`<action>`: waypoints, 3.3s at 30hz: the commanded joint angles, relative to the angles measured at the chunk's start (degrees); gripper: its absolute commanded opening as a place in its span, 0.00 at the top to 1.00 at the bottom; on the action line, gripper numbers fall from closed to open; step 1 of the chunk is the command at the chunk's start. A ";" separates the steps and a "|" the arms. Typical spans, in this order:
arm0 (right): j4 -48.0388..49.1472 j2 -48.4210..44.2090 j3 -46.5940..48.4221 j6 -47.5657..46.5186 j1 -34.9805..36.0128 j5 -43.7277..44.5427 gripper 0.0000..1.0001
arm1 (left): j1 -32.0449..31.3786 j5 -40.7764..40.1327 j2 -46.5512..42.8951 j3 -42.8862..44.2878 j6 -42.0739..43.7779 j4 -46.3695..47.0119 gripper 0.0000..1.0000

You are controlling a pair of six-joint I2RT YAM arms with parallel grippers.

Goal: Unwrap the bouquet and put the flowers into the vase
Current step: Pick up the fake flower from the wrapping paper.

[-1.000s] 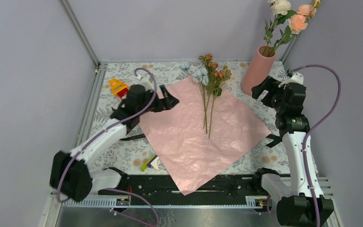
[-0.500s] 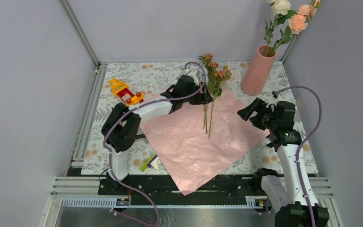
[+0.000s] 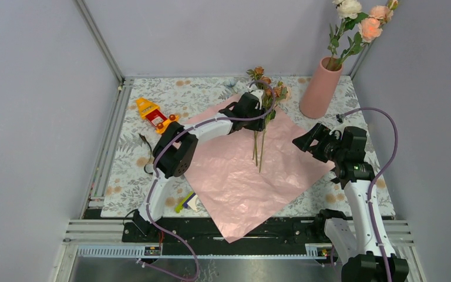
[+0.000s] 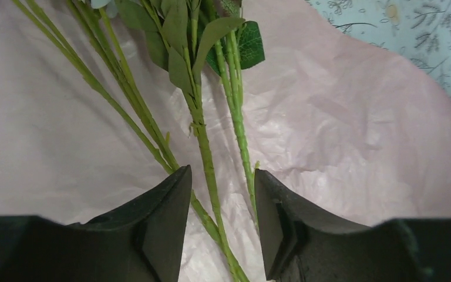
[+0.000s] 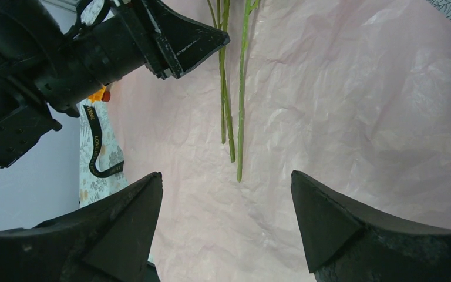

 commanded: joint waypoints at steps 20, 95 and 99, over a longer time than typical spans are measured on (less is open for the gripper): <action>0.40 -0.07 0.03 0.52 -0.07 -3.02 0.14 | -0.68 -2.57 4.96 7.26 6.47 -3.56 0.75; 55.55 4.11 2.87 32.26 26.45 -16.44 0.25 | -5.56 29.28 -61.44 -60.91 -33.81 63.60 1.00; 56.75 4.65 3.62 32.22 28.94 -15.93 0.27 | -5.79 28.43 -62.04 -61.30 -33.90 62.80 1.00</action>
